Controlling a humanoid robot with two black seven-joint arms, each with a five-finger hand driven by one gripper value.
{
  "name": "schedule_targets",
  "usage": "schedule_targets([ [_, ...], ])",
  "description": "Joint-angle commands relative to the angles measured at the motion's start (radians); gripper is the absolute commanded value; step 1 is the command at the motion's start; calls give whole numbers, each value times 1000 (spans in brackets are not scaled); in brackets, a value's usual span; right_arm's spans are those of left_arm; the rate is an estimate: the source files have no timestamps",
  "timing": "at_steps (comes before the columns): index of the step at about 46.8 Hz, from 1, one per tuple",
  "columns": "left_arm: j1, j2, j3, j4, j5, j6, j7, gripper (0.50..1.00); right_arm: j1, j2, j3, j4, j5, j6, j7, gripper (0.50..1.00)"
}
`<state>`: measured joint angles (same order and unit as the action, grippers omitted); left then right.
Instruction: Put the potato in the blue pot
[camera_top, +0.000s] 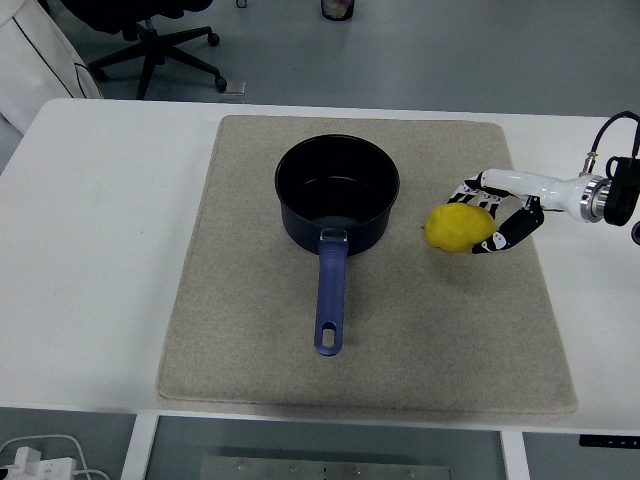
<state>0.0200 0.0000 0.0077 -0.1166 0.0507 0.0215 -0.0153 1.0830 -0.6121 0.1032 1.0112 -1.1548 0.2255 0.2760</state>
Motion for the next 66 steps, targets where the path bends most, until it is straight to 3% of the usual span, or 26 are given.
schedule_targets([
  [1, 0, 0, 0, 0, 0, 0, 0, 996, 0, -1, 4, -2, 4, 0, 2, 500],
  [23, 0, 0, 0, 0, 0, 0, 0, 996, 9, -11, 18, -13, 144, 0, 17, 500],
  [46, 0, 0, 0, 0, 0, 0, 0, 996, 184, 3, 39, -16, 313, 11, 9, 500],
  [59, 0, 0, 0, 0, -2, 1, 0, 996, 248, 166, 1, -63, 333, 5, 8, 500],
  [66, 0, 0, 0, 0, 0, 0, 0, 996, 281, 219, -43, -95, 325, 2, 18, 500],
])
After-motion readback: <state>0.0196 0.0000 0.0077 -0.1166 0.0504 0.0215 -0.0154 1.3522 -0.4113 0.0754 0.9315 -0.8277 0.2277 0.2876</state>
